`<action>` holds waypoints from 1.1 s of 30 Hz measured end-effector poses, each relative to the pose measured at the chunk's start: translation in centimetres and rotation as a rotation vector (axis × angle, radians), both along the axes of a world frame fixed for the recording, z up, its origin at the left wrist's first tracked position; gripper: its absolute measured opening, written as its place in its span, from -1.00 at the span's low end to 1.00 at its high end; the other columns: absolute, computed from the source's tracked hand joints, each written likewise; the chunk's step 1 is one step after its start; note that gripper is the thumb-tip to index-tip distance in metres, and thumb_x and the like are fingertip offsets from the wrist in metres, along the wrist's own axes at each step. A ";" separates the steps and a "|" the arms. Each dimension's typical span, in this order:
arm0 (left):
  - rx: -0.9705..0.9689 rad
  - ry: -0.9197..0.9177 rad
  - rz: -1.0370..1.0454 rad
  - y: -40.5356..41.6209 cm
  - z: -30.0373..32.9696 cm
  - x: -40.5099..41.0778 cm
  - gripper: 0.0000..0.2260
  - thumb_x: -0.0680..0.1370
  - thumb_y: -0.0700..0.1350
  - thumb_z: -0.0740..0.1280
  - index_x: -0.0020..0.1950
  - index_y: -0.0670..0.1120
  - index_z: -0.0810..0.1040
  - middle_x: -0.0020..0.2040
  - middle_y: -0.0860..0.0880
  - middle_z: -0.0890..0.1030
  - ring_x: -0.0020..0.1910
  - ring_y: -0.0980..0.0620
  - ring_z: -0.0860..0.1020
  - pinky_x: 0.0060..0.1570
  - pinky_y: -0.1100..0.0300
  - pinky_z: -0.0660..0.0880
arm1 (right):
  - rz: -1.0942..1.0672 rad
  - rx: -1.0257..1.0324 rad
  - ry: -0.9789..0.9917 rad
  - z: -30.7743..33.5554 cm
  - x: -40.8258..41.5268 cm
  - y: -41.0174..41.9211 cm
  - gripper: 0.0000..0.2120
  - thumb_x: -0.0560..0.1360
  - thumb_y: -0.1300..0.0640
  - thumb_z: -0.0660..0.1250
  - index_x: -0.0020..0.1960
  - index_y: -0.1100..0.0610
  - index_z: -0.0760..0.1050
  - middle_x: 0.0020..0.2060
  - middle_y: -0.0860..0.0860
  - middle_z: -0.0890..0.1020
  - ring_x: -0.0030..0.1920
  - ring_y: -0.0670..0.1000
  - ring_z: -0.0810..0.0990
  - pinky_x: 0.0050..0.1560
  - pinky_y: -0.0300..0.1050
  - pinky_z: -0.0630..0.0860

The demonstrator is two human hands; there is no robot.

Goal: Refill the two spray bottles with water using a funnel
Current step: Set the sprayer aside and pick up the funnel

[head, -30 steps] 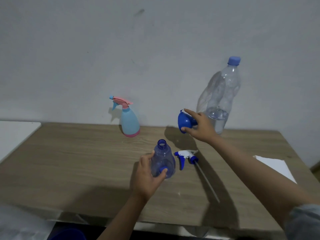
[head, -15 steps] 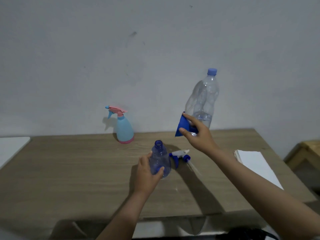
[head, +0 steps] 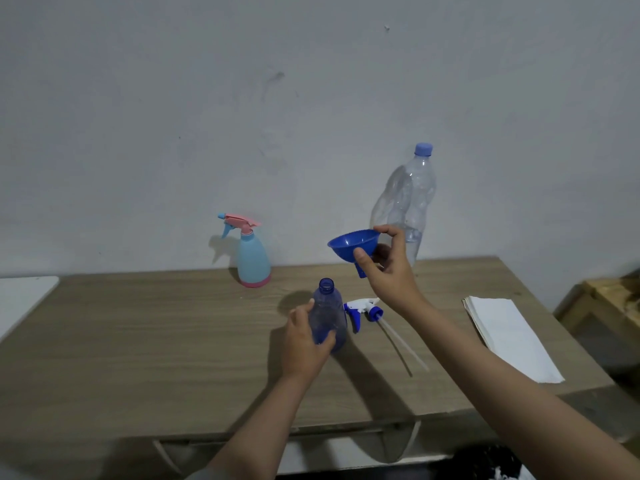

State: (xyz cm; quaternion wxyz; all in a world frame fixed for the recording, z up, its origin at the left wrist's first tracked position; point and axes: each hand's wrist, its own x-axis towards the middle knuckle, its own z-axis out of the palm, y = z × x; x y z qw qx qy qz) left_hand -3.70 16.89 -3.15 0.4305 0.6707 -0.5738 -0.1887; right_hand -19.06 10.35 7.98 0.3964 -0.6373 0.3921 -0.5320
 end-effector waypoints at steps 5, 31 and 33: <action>0.004 0.031 0.004 0.0 -0.2 0.0 -0.47 0.38 -0.08 0.49 0.28 -0.05 0.36 0.21 0.01 0.46 0.11 0.06 0.49 -0.06 0.28 0.40 | -0.010 0.014 0.043 0.1 0.6 0.0 -0.59 0.49 0.06 0.40 0.17 0.04 0.22 0.02 0.13 0.57 -0.07 0.03 0.60 -0.02 -0.09 0.53; -0.008 0.016 -0.049 -0.6 -1.1 0.7 -0.52 0.41 0.00 0.46 0.24 -0.06 0.36 0.19 -0.02 0.39 0.08 0.00 0.49 -0.09 0.10 0.53 | -0.012 -0.040 0.337 -3.9 3.2 1.4 -0.53 0.42 0.09 0.47 0.17 0.06 0.26 0.09 -0.08 0.44 0.09 -0.12 0.48 0.02 -0.41 0.40; -0.010 0.009 -0.046 -0.5 -1.1 0.6 -0.51 0.41 0.01 0.46 0.24 -0.07 0.35 0.20 -0.02 0.38 0.09 0.02 0.48 -0.09 0.14 0.52 | 0.002 -0.058 0.347 -4.0 3.1 1.3 -0.50 0.40 0.02 0.47 0.18 0.04 0.26 0.09 -0.15 0.41 0.11 -0.17 0.46 0.09 -0.30 0.44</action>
